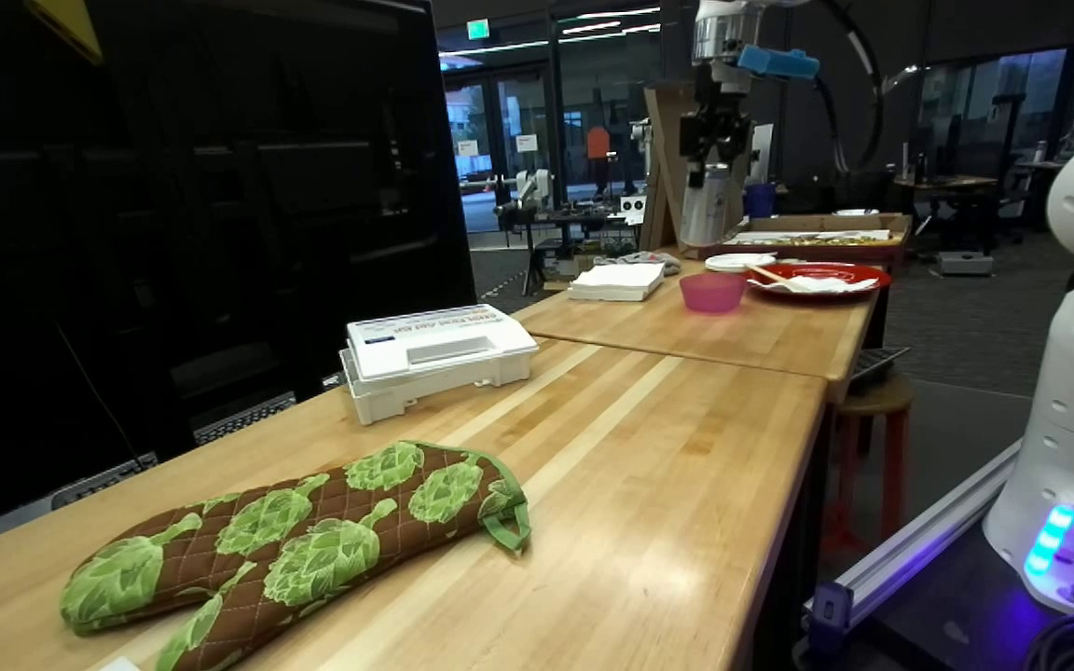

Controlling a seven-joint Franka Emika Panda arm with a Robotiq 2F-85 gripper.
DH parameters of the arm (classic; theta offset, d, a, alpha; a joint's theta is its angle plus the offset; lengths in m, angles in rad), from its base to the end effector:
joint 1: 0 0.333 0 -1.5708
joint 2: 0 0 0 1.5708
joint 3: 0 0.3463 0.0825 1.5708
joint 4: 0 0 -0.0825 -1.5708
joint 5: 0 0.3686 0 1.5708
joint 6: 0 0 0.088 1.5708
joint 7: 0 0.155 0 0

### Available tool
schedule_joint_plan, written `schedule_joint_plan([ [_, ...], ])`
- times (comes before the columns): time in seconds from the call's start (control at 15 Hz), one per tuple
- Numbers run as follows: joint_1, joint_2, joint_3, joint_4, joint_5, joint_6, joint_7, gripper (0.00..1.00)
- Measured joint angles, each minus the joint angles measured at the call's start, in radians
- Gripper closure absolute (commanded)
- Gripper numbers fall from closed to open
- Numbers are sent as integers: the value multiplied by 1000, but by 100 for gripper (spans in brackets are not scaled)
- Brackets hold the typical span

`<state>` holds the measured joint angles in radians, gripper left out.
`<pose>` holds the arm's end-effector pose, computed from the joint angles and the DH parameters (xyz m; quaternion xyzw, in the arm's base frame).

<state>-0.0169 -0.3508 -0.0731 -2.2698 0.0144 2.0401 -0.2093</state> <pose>0.4375 -0.0402 0.4947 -0.9963 -0.0581 -0.0622 0.0101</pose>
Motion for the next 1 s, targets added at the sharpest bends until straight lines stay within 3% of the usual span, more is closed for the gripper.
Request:
schedule_joint_plan([
  [0.47, -41, 70, -55, 116, 12, -18, 44, 54],
  [1.0, -93, 193, -112, 289, 109, -91, 45, 54],
])
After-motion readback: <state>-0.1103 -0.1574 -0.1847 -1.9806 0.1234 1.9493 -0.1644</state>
